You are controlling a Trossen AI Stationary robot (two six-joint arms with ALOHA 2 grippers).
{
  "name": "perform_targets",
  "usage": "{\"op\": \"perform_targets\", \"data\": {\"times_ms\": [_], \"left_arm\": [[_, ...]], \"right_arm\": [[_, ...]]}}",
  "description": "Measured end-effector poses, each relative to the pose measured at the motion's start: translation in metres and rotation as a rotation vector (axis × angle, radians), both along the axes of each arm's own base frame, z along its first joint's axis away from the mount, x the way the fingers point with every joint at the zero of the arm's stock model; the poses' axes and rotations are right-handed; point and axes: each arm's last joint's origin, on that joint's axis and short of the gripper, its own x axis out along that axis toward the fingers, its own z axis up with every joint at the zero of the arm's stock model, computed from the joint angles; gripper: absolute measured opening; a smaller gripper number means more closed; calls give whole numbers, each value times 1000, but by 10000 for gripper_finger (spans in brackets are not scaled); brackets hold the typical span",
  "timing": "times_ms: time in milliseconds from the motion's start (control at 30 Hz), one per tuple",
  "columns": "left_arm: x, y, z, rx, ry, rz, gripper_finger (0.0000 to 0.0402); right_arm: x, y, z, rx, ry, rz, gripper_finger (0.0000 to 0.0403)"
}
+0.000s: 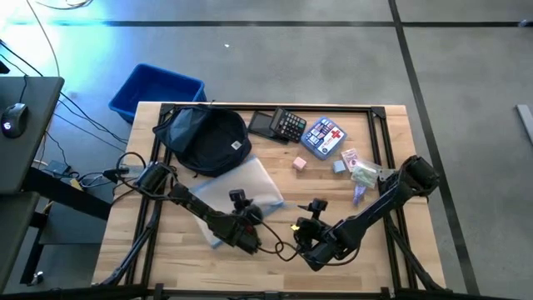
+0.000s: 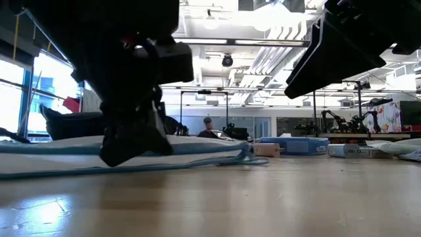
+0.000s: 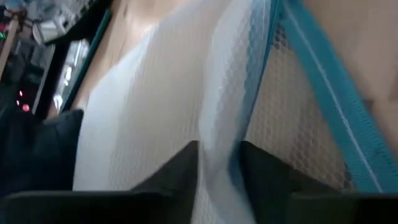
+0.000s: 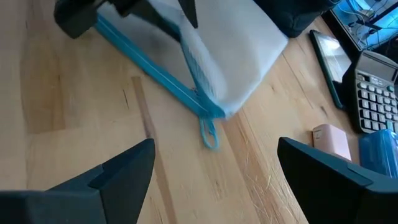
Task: Unpack backpack
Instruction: Put the black calculator into the transparent zip bag
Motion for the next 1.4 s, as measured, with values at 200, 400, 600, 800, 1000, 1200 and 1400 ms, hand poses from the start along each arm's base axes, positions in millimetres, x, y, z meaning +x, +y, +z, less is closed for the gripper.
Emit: {"op": "perform_targets", "data": {"times_ms": [200, 400, 600, 800, 1000, 1200, 1400], "left_arm": [[-6, 1, 29, -102, -81, 65, 4], [-23, 12, 80, -203, -254, 199, 0], [-34, 10, 93, -196, -283, 217, 0], [-37, 5, 90, -220, -244, 207, 0], [-41, -2, 90, -221, -242, 185, 0], [-40, 0, 90, -202, -232, 169, 0], [-36, 6, 90, -186, -219, 173, 0]], "right_arm": [[-3, -3, 0, -46, 11, -13, 323], [-12, -24, -6, -89, 69, -37, 319], [12, -86, 23, -119, 43, -62, 314], [52, -194, 27, 44, -128, -140, 314], [83, -263, 5, 49, -274, -194, 314], [116, -279, -15, -113, -198, -332, 313], [136, -301, -30, -77, -110, -439, 313]]}}
